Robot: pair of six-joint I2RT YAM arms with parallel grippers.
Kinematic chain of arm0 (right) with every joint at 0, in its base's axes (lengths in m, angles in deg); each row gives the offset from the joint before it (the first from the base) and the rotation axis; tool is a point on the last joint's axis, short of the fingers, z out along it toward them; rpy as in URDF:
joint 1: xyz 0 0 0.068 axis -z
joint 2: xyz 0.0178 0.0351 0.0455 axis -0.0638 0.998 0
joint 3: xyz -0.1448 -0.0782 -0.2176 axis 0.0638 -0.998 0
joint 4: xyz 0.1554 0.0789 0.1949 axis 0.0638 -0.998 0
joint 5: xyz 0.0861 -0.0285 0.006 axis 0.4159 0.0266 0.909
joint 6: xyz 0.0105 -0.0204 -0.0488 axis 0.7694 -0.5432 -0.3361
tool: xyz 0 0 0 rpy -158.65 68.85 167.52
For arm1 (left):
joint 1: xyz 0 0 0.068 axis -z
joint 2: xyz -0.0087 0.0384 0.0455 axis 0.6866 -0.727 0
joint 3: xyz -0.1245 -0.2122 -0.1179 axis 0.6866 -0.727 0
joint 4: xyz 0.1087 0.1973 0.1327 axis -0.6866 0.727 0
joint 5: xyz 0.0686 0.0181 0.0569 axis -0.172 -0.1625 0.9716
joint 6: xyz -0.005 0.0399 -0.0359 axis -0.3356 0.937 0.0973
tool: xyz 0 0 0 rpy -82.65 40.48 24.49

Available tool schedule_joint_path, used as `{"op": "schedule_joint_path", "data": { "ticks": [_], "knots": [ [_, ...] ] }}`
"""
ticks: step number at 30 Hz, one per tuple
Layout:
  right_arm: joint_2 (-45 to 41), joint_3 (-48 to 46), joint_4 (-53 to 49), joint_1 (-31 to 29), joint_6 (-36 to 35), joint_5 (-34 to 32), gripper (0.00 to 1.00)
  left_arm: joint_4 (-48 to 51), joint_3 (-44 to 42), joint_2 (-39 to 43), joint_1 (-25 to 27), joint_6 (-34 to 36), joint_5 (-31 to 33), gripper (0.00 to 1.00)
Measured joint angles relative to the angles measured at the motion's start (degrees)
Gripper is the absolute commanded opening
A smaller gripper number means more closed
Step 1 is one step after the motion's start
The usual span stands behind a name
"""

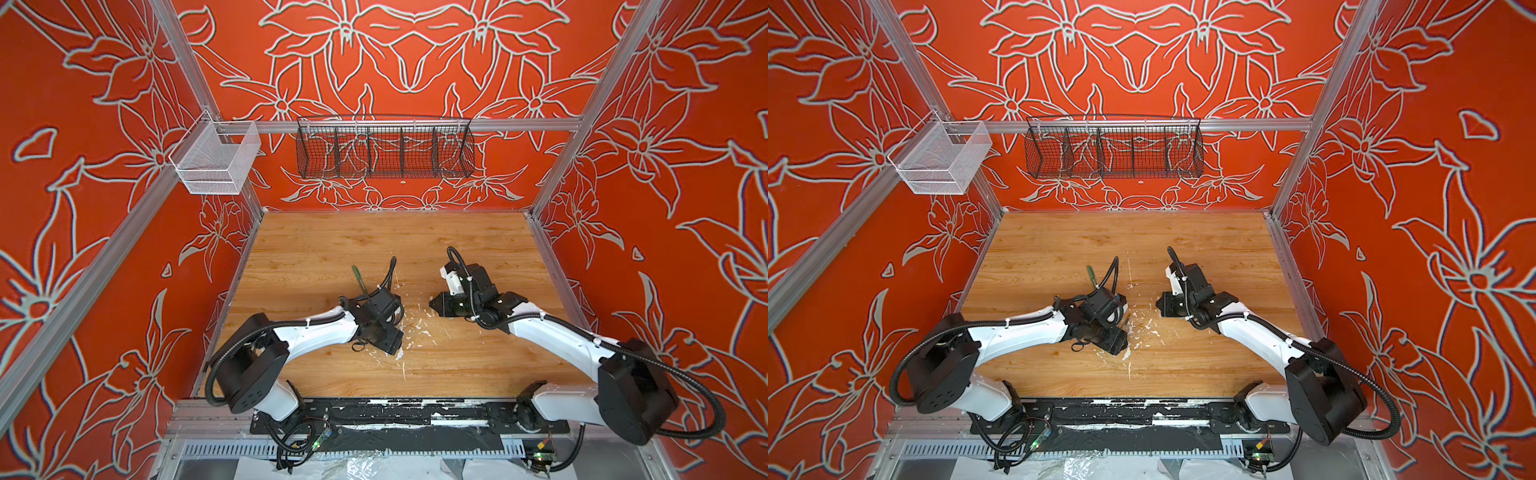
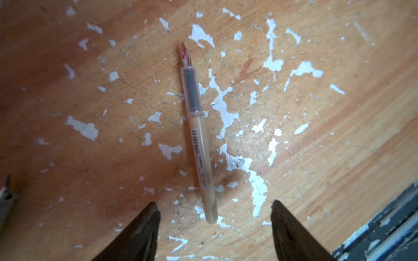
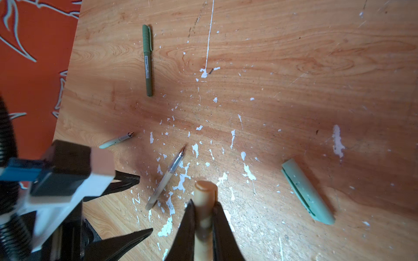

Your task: Insert the pens into the pen caps

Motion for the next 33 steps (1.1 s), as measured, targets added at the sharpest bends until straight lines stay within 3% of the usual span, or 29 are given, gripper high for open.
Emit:
{"op": "schedule_joint_path", "data": {
  "ticks": [7, 11, 19, 27, 30, 33],
  "knots": [
    [-3.06, -0.92, 0.04, 0.0, 0.66, -1.03, 0.0, 0.39, 1.62, -2.56, 0.22, 0.15, 1.95, 0.58],
    [-4.81, -1.53, 0.09, 0.0, 1.14, -1.68, 0.0, 0.42, 1.68, -3.13, 0.22, 0.04, 2.14, 0.47],
    [-6.08, -3.28, 0.9, 0.37, 2.27, -3.06, 0.0, 0.17, 1.7, -4.09, 0.22, -0.55, 2.1, 0.39],
    [-7.85, -3.41, 1.07, 0.48, 2.78, -4.09, 0.0, -0.28, 1.92, -4.83, 0.22, -1.07, 2.01, 0.08],
    [-8.85, -3.72, 1.31, 0.52, 3.02, -4.98, 0.0, -0.94, 1.97, -4.9, 0.24, -1.25, 1.57, 0.0],
    [-9.81, -4.15, 1.38, 0.59, 3.48, -5.68, 0.0, -1.31, 1.97, -4.92, 0.24, -1.29, 1.31, 0.0]
  ]
}}
